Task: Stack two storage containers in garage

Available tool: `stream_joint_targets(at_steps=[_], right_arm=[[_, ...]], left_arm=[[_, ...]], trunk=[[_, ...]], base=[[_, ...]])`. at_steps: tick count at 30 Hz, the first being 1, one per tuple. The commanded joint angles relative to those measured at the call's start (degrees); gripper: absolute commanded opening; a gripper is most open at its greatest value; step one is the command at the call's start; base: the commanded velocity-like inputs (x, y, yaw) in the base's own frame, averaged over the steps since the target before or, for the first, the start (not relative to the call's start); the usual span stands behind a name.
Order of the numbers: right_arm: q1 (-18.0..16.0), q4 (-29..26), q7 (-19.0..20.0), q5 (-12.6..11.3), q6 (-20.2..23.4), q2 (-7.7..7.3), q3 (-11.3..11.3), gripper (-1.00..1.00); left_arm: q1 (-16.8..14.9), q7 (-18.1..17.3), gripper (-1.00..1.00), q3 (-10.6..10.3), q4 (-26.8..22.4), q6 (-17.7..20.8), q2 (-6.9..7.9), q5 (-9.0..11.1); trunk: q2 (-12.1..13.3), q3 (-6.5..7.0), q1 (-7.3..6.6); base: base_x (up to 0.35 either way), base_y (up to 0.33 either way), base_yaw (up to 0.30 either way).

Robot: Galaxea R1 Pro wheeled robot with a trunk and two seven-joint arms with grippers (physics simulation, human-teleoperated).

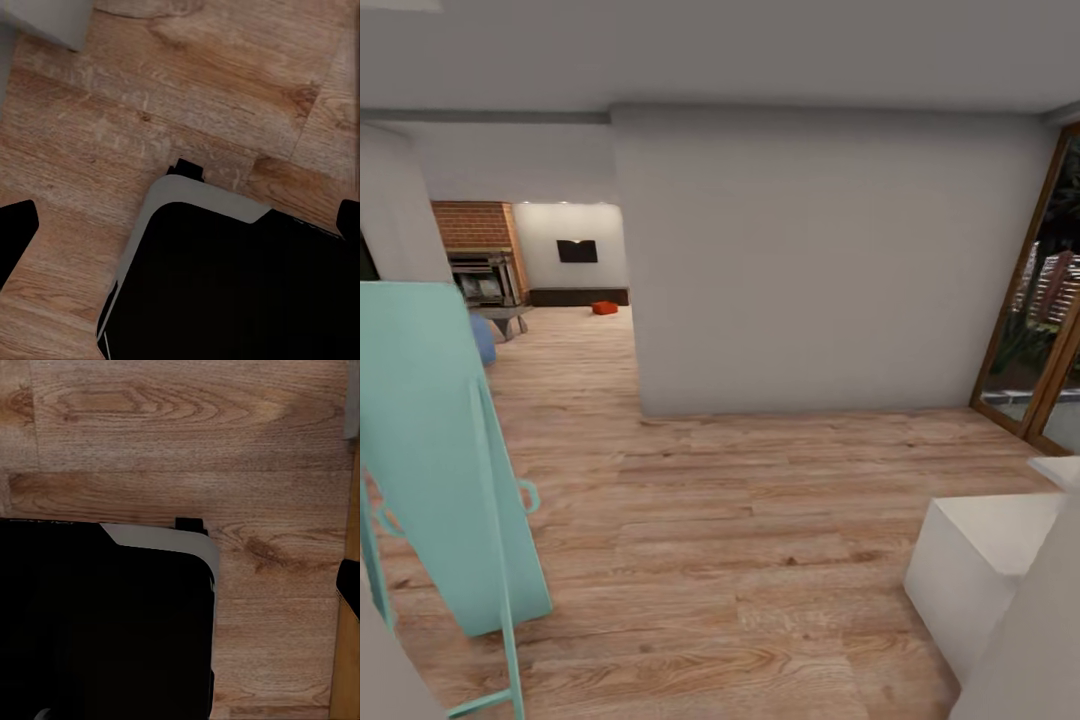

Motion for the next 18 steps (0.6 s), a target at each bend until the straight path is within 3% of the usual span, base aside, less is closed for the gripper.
stream_joint_targets(at_steps=[1,18], right_arm=[[-0.1,0.2,0.1,0.0,-0.3,-0.03,0.3,1.0],[-0.1,0.2,0.1,0.0,-0.3,-0.03,0.3,1.0]], left_arm=[[0.0,0.1,1.0,0.4,0.0,-0.1,0.0,0.0],[0.0,0.1,1.0,0.4,0.0,-0.1,0.1,0.5]], trunk=[[-0.1,-0.1,0.05],[-0.1,-0.1,0.05]], base=[[0.322,0.0,0.0],[0.322,0.0,0.0]])
